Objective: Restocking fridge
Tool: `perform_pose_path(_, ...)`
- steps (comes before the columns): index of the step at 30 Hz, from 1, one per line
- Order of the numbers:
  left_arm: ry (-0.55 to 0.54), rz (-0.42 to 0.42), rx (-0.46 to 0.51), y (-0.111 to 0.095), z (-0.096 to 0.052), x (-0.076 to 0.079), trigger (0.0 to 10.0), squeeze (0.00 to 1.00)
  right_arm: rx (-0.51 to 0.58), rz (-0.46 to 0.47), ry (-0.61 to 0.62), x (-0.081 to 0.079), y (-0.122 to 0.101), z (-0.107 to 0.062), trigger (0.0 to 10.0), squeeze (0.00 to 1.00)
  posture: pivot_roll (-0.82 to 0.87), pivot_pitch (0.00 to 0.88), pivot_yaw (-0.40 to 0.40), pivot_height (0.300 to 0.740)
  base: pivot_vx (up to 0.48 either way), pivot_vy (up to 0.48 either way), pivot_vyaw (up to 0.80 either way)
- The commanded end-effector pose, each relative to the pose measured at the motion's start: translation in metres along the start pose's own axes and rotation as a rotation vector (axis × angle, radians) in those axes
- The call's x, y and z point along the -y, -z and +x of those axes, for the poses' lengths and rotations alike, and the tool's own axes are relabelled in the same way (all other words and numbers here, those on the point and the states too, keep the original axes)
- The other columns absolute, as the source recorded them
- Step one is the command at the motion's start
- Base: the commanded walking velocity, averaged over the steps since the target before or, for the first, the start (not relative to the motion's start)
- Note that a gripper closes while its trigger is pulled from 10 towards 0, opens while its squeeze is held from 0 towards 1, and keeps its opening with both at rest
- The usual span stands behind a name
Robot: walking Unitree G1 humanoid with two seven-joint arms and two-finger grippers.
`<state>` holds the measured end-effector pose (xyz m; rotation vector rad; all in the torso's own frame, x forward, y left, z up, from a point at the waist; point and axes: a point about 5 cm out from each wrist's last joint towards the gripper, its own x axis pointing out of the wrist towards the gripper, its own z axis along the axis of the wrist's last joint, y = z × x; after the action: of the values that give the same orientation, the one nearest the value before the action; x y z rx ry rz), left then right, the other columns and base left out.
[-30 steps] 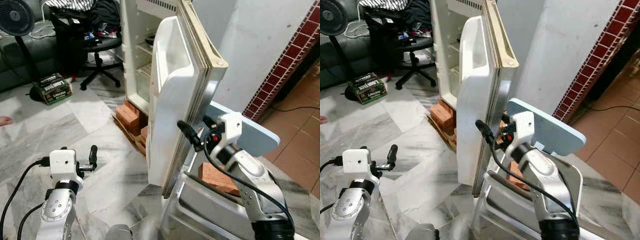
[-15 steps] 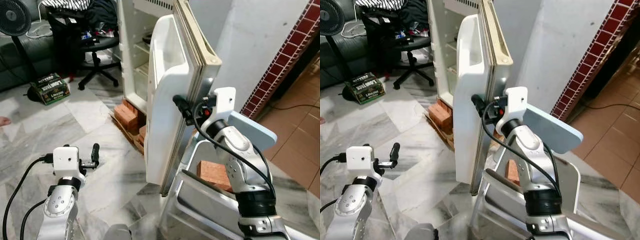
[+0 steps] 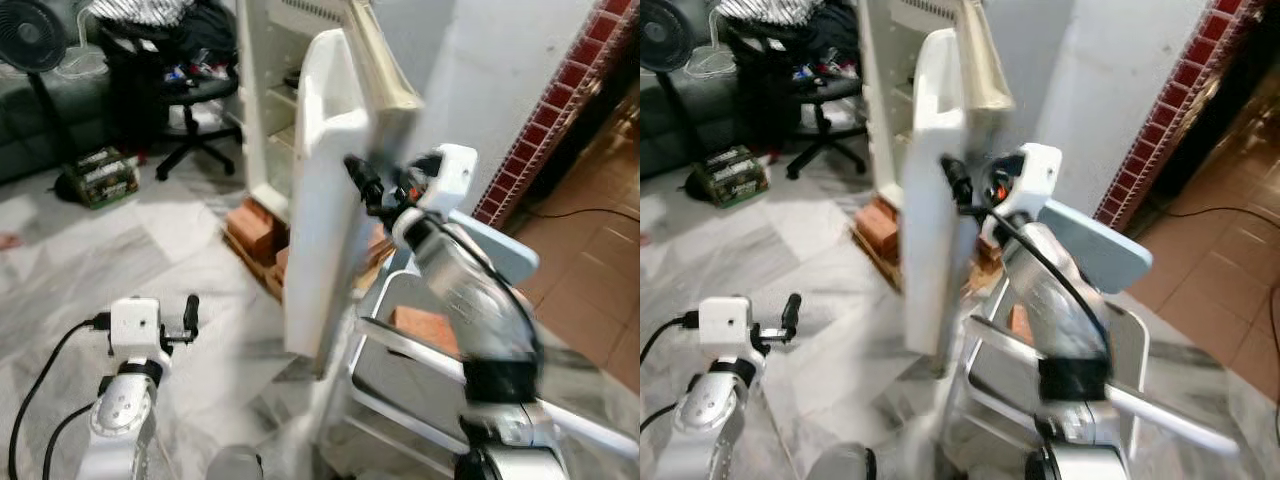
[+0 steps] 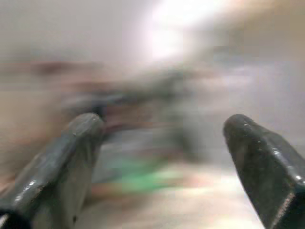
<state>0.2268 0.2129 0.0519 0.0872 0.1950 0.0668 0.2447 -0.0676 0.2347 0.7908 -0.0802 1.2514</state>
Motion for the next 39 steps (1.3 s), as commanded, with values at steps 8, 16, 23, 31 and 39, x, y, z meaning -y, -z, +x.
perform_pose_path(8, 0.017, -0.004, 0.005, 0.000, 0.003, 0.002, 10.0, 0.00, -0.090, 0.061, -0.119, -0.015, 0.003, -0.020, 10.0, 0.00, 0.14, 0.000, -0.040, 0.740, 0.000, 0.000, 0.00)
perform_pose_path(16, -0.015, -0.025, -0.009, 0.002, 0.002, 0.000, 10.0, 0.00, -0.299, -0.384, 0.674, 0.076, 0.021, -0.051, 10.0, 0.00, 0.15, 0.000, -0.046, 0.740, 0.000, 0.000, 0.00)
perform_pose_path(23, -0.022, -0.030, -0.008, 0.002, 0.000, -0.002, 10.0, 0.00, -0.270, -0.477, 0.899, 0.098, 0.013, -0.067, 10.0, 0.00, 0.16, 0.000, -0.050, 0.740, 0.000, 0.000, 0.00)
perform_pose_path(31, -0.017, -0.041, -0.016, 0.003, -0.002, -0.001, 10.0, 0.00, -0.256, -0.534, 0.922, 0.104, 0.018, -0.063, 10.0, 0.00, 0.16, 0.000, -0.052, 0.740, 0.000, 0.178, 0.00)
perform_pose_path(39, -0.013, -0.051, -0.019, 0.004, -0.003, 0.000, 10.0, 0.00, -0.233, -0.555, 0.963, 0.109, 0.017, -0.060, 10.0, 0.00, 0.16, 0.000, -0.056, 0.740, 0.000, 0.414, 0.00)
